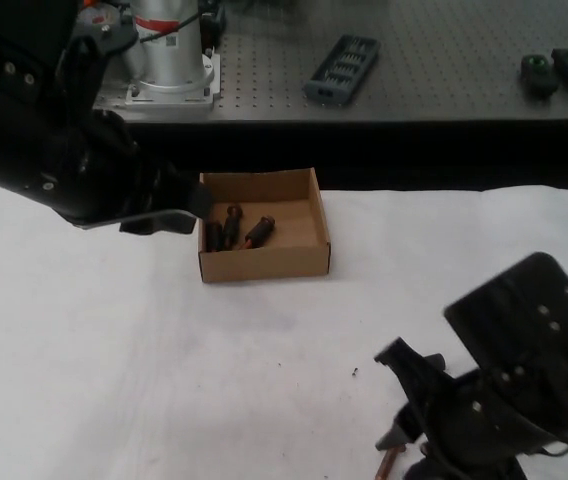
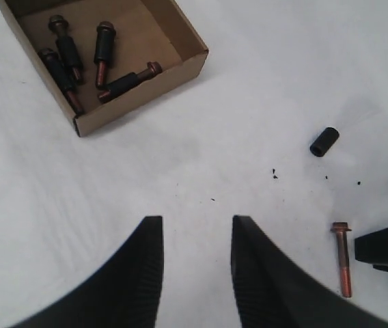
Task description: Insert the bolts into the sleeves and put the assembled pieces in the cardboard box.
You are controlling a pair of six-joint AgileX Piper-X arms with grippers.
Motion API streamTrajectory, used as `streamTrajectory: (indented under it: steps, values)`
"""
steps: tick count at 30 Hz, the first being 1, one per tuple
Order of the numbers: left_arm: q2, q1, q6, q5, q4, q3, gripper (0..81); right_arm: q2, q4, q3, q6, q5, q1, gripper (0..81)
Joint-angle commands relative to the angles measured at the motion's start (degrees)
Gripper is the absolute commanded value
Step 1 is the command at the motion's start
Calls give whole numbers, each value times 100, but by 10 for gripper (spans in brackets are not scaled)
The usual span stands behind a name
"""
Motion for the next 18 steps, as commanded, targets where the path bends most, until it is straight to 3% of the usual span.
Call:
streamTrajectory:
  steps: [1, 18]
  values:
    - [-191, 18, 105, -20, 16, -34, 251, 203, 158, -226, 147, 65, 21, 289]
    - [-413, 18, 159, -20, 16, -34, 251, 759, 782, -561, 122, 3, 21, 283]
